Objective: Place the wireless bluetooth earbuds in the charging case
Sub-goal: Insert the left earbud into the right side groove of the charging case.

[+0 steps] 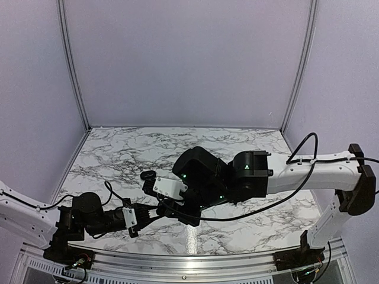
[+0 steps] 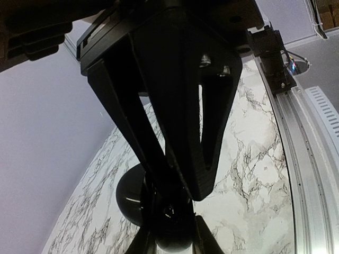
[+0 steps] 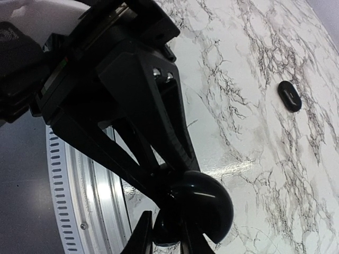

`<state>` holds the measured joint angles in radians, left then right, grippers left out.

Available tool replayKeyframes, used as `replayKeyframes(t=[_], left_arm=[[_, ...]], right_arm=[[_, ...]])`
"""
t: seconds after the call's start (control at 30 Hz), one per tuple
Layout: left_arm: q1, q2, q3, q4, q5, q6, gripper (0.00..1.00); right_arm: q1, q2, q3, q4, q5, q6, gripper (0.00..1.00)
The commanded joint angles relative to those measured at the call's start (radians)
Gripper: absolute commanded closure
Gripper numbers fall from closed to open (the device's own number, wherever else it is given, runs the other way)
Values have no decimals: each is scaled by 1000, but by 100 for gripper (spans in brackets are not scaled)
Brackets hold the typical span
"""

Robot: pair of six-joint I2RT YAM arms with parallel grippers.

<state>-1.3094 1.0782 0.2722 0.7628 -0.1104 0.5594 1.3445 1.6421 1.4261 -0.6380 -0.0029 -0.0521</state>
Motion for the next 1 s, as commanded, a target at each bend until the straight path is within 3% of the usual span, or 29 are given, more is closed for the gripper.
replayKeyframes(t=[0.0, 0.43, 0.97], left_arm=[[8, -12, -18, 137, 41, -63, 100], [35, -40, -36, 170, 78, -110, 100], [59, -47, -36, 171, 107, -144, 100]], right_arm=[[7, 0, 63, 6, 31, 7, 86], [8, -22, 80, 0, 30, 4, 62], [8, -133, -8, 55, 16, -7, 45]])
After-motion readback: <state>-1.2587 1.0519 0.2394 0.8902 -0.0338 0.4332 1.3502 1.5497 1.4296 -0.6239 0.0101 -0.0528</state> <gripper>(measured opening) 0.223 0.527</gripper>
